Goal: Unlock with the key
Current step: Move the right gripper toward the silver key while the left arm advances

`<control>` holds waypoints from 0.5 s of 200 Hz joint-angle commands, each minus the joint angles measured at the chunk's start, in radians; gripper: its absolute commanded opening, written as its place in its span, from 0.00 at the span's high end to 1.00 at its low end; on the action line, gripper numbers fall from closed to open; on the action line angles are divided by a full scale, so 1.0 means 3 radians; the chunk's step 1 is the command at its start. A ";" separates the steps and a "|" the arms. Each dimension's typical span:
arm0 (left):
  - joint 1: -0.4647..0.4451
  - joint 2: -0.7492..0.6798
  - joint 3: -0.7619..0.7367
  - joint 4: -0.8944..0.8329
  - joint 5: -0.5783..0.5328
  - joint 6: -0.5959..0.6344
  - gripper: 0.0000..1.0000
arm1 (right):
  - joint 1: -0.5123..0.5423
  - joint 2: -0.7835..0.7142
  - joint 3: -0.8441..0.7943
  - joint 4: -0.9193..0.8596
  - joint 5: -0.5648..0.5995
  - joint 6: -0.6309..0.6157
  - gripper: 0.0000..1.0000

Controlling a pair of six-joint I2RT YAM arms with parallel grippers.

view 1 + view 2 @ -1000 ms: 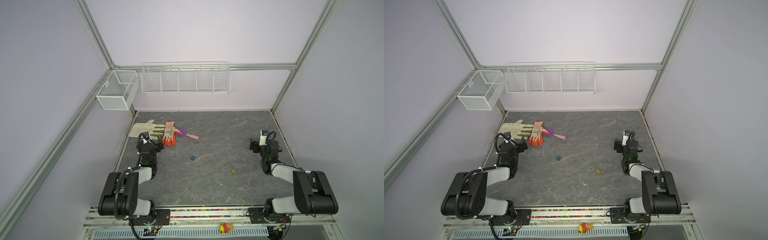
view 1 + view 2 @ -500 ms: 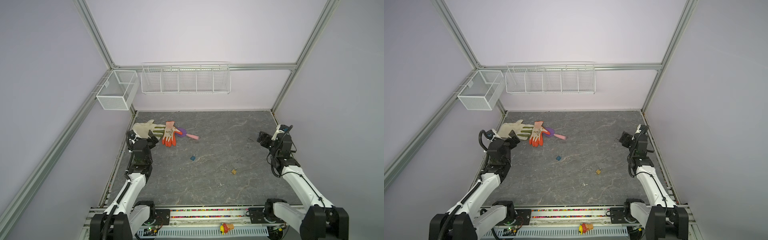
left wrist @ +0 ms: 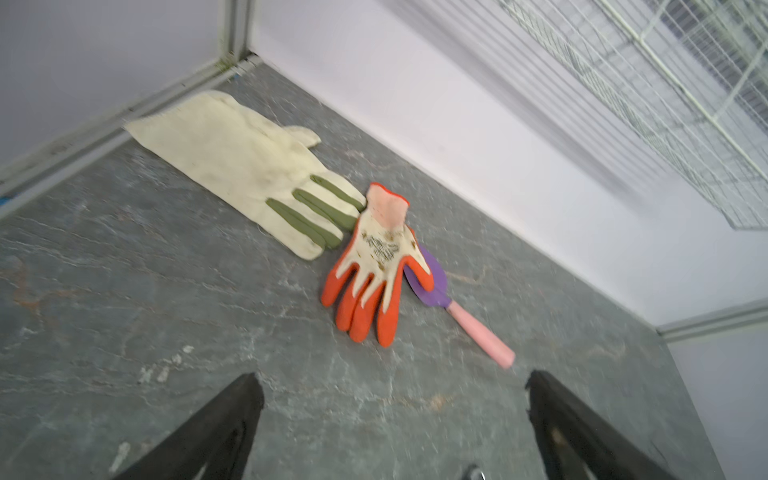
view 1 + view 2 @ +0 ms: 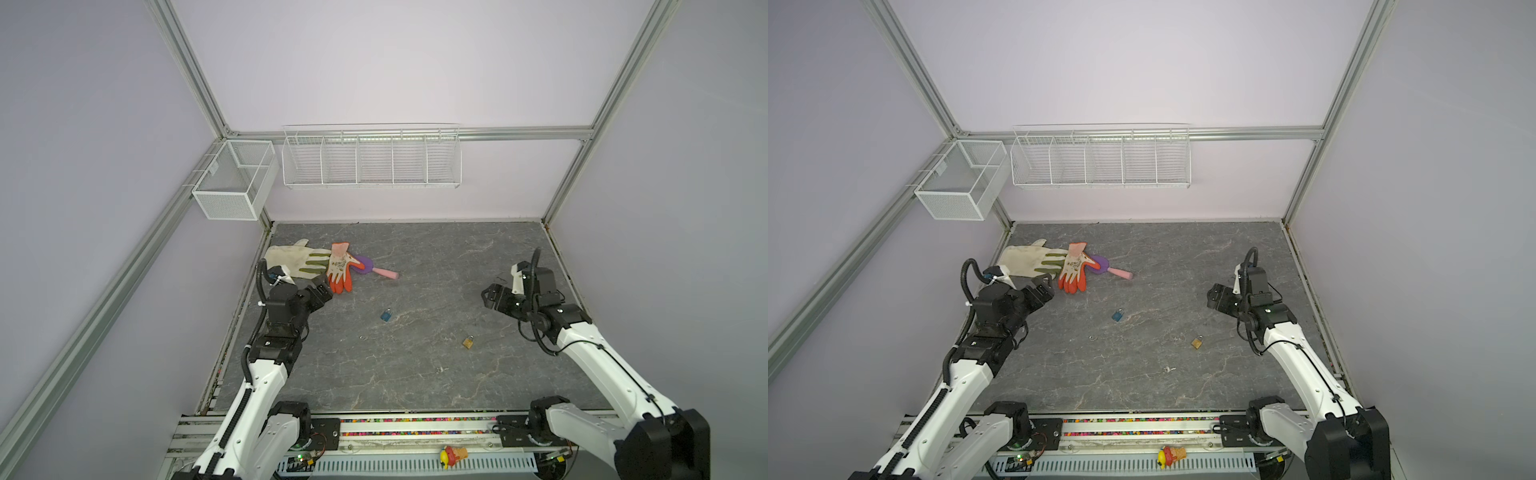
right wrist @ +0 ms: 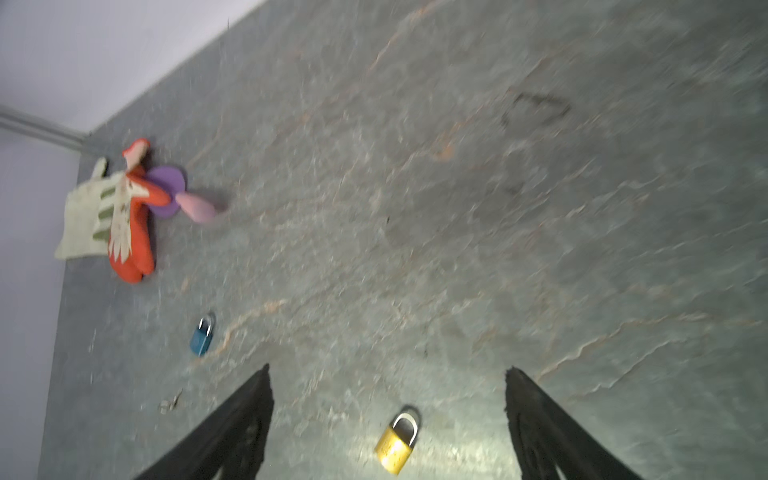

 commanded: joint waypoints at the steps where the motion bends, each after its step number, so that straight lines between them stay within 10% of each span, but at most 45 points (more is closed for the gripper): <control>1: -0.0245 -0.0090 0.0111 -0.0461 0.0186 -0.0057 0.01 | 0.0317 -0.0011 -0.0011 -0.0463 -0.0040 0.0255 0.12; 100: -0.1507 -0.0301 -0.0151 -0.0641 -0.0109 -0.0620 0.01 | 0.1939 0.0025 -0.0360 -0.0502 0.0255 0.1553 0.12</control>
